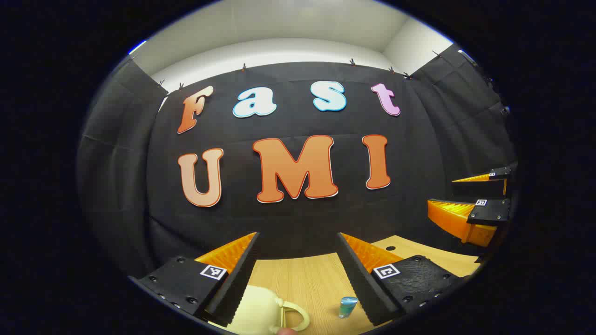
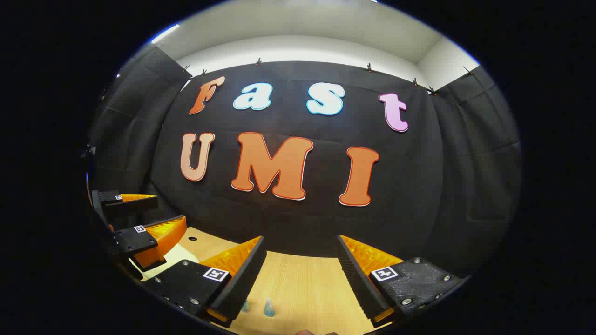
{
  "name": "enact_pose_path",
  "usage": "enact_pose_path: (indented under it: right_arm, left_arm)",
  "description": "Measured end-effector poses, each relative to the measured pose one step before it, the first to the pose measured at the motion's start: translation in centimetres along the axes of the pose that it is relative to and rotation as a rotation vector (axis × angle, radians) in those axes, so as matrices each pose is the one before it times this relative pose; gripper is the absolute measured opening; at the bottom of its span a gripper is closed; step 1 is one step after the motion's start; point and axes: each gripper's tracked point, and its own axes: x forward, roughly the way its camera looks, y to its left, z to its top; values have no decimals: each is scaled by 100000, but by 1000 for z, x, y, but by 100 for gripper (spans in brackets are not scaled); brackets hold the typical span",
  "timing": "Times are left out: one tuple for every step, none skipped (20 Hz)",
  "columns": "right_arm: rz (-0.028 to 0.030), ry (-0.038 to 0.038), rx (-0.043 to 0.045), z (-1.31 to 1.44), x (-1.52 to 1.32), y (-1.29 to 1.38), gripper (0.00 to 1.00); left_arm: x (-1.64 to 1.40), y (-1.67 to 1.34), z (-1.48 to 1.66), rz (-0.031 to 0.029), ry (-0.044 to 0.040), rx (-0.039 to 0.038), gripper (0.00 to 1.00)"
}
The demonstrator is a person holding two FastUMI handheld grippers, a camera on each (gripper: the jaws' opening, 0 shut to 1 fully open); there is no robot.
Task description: First open the suitcase, pack the skin care products into it, and then close the suitcase.
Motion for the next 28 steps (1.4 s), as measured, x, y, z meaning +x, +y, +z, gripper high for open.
enact_pose_path:
  right_arm:
    - [43, 1240, -402, -343, -159, 432, 95]
    - [567, 881, -558, -161, -221, 286, 95]
    - [221, 565, -657, -100, 1, 303, 95]
    - [164, 559, -386, -22, 112, 102, 95]
    - [536, 811, 93, -149, 161, 78, 92]
    - [859, 1344, 765, -303, 278, 106, 95]
    - [1167, 1029, 735, -271, 179, 213, 95]
    - [843, -300, -161, 79, 319, 148, 96]
    - [1196, -1304, -746, 431, 407, 174, 95]
    - [785, -1008, -792, 358, 323, 110, 95]
    - [1316, -878, -407, 108, 341, 59, 95]
    - [1525, -1215, -284, 298, 117, 290, 95]
    - [1618, -782, -230, 76, 102, 230, 95]
    - [1193, -395, 53, -46, 113, 178, 95]
    - [1525, 354, 192, -242, 32, 228, 95]
    - [1367, 645, 65, -397, -85, 160, 95]
    - [1290, 531, -219, -376, -41, 188, 95]
    - [1212, 704, -93, -234, 98, 129, 95]
    - [1089, 839, -206, -387, 25, 35, 95]
    - [174, 373, -360, -175, 80, -159, 96]
    - [43, -169, -54, 62, 54, -285, 96]
    - [271, -39, 105, 8, 159, -216, 96]
    - [117, 12, 65, -144, 100, -221, 96]
    - [-57, -238, -102, 77, 128, -366, 96]
    - [-130, -391, -193, 13, 78, -440, 95]
    - [-350, -272, -424, -34, 8, -494, 95]
    - [-612, -51, -493, -40, 167, -541, 96]
    - [-627, -402, -281, 44, 125, -594, 95]
  left_arm:
    - [-21, 362, -142, -747, 53, 16, 98]
    - [-61, 339, -271, -138, 217, 431, 98]
    - [67, 313, -126, 158, 22, 580, 98]
    - [19, 215, -117, 319, -36, 1200, 98]
    - [-31, 97, -125, -25, 426, 1384, 98]
    - [6, -26, -41, 257, -308, 1208, 98]
    - [91, 84, 57, 911, 53, 417, 98]
    - [-59, 37, -155, 1071, 119, 54, 98]
    - [-45, 194, 10, 1737, 630, 89, 98]
    - [-27, -25, -163, 1352, 931, 147, 98]
    - [59, 96, 31, 1670, 138, -145, 98]
    - [142, -189, 173, 272, 22, -663, 98]
    - [170, -326, 43, 253, 498, -351, 100]
    - [195, -140, -16, 535, 333, 201, 98]
    - [161, -224, 243, 529, -170, 907, 98]
    - [100, -109, 353, 860, -969, 1086, 98]
    - [103, -351, 112, 20, -316, 456, 100]
    - [-47, -463, -474, -26, 773, -80, 100]
    - [56, -411, -541, -644, 1757, 120, 100]
    - [-81, -187, -487, 286, 1444, 725, 100]
    - [30, 44, -298, 294, 820, 1142, 98]
    - [-99, -94, -226, 196, 533, 1199, 98]
    - [60, -77, -234, 206, 800, 1374, 98]
    - [-61, -112, -521, 147, 712, 1563, 98]
    - [13, -92, -465, 309, 1039, 1815, 98]
    - [-48, -140, -783, 234, 1761, 2441, 98]
    - [-46, -54, -843, 586, 1546, 2876, 98]
    - [-65, -85, -620, 348, 933, 4218, 98]
